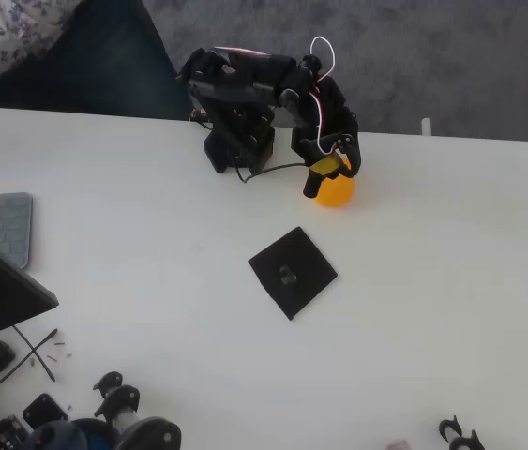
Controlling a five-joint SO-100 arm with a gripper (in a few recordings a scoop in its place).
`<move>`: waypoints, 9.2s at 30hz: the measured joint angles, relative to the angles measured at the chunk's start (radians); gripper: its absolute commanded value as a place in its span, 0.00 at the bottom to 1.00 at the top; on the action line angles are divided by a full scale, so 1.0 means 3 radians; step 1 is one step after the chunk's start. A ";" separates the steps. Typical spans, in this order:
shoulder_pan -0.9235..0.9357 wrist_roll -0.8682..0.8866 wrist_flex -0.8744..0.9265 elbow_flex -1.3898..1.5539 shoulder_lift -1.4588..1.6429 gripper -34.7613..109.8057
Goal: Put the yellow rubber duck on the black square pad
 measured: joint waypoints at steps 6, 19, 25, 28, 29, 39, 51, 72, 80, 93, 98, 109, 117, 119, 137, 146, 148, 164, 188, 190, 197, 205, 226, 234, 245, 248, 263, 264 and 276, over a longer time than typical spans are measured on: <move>-0.0230 0.0000 0.0000 0.0000 -0.0322 0.23; -0.0711 -0.0005 0.0000 0.0000 -0.0532 0.23; -0.0747 0.0000 0.0000 0.0000 -0.0532 0.23; -0.0741 0.0005 0.0000 0.0000 -0.0532 0.24; -0.0736 -0.0010 0.0000 -0.0005 -0.0532 0.25; -0.0634 0.0005 0.0000 -0.0005 -0.0527 0.41; -0.0583 -0.0005 0.0000 -0.0010 -0.0527 0.41; -0.0562 -0.0010 0.0312 0.0128 -0.1053 0.41; -0.0578 -0.0031 0.0343 0.0056 -0.1058 0.41; -0.0573 -0.0383 0.0332 0.0056 -0.1687 0.41; -0.0578 -0.0389 0.0343 0.0056 -0.1800 0.42; -0.0578 -0.0389 0.0327 0.0056 -0.1815 0.42; -0.0578 -0.0389 0.0327 0.0056 -0.1836 0.42; -0.0578 -0.0373 0.0317 0.0056 -0.1933 0.42; -0.0890 -0.0353 0.0317 -0.0026 -0.2214 0.40; -0.0920 -0.0348 0.0317 -0.0026 -0.2214 0.29; -0.0926 -0.0348 0.0317 -0.0031 -0.2214 0.29; -0.0798 -0.0353 0.0322 -0.0383 -0.2224 0.30; 0.0905 -0.0353 0.0353 -0.1381 -0.2224 0.29; 0.1099 -0.0353 0.0353 -0.1421 -0.2224 0.29; 0.1805 -0.0353 0.0358 -0.1462 -0.2229 0.29; 0.2337 -0.0256 0.0358 -0.1468 -0.2229 0.29; 0.2362 -0.0123 0.0327 -0.1110 -0.2224 0.29; 0.2362 -0.0123 0.0343 -0.1074 -0.2459 0.29; 0.2270 -0.0072 0.0000 -0.1023 -0.2536 0.29; 0.2168 -0.0061 0.0015 -0.0936 -0.2546 0.29; 0.2137 -0.0097 -0.0005 -0.0767 -0.2541 0.34; 0.2137 -0.0097 -0.0005 -0.0767 -0.2541 0.36; 0.2137 -0.0097 -0.0005 -0.0767 -0.2541 0.46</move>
